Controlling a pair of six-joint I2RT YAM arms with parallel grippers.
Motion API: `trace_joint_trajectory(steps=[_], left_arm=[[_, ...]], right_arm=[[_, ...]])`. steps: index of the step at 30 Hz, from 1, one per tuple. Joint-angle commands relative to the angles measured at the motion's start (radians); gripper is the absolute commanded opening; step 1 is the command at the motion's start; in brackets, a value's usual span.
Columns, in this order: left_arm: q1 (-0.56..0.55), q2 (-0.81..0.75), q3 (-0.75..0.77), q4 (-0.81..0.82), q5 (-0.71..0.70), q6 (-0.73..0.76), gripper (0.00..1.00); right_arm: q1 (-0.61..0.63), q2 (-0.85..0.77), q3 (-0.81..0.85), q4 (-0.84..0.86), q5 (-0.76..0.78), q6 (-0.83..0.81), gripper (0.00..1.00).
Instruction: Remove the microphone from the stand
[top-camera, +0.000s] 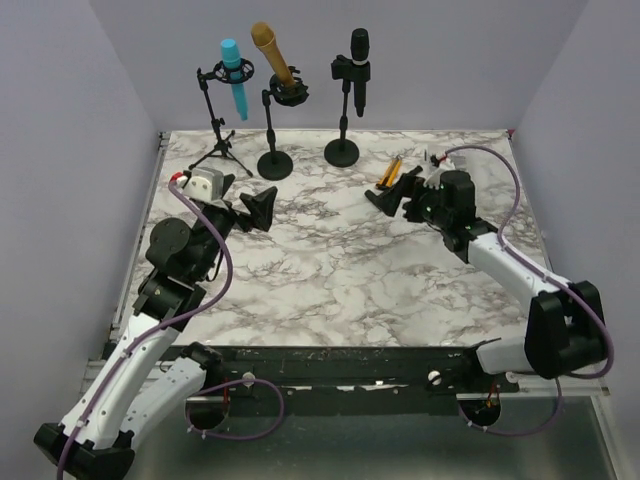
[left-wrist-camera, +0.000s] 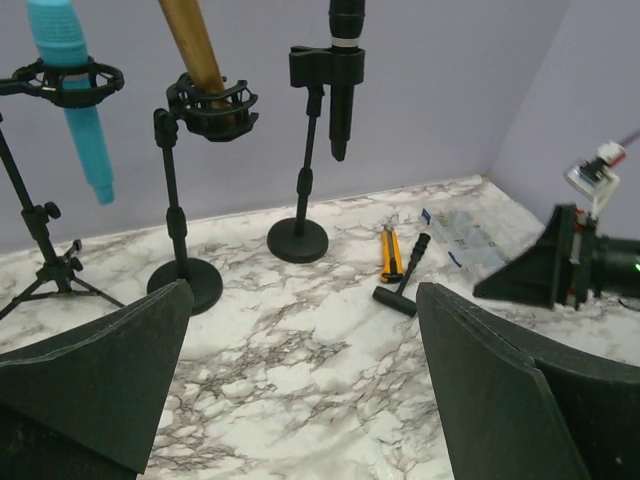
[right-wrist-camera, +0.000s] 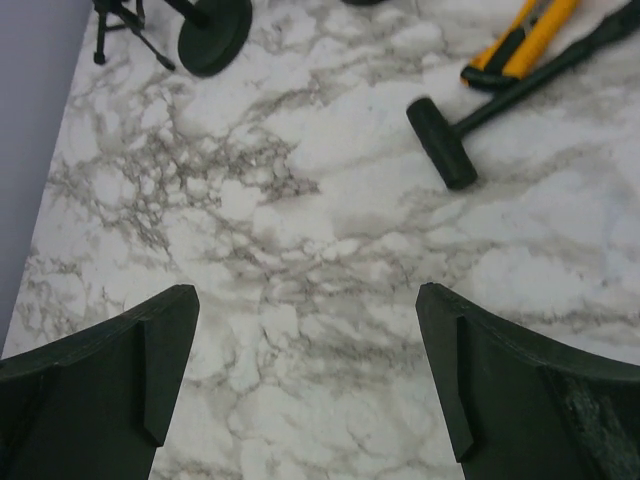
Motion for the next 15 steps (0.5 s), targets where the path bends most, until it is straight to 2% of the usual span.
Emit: trace_joint_trajectory(steps=[1, 8, 13, 15], left_arm=[[-0.003, -0.071, -0.02, 0.04, 0.096, 0.084, 0.99], [-0.04, -0.076, -0.027, 0.036, 0.102, 0.136, 0.99], [-0.055, -0.076, -0.05, 0.061, 0.052, 0.159, 0.99], [-0.057, -0.068, -0.045, 0.054, 0.047, 0.157, 0.99]], right_arm=[[-0.007, 0.156, 0.165, 0.287, -0.018, -0.07, 1.0], [-0.01, 0.463, 0.481, 0.458, -0.091, -0.166, 1.0], [-0.017, 0.671, 0.787, 0.369, -0.05, -0.21, 1.0], [-0.023, 0.723, 0.852, 0.383, -0.031, -0.214, 1.0]])
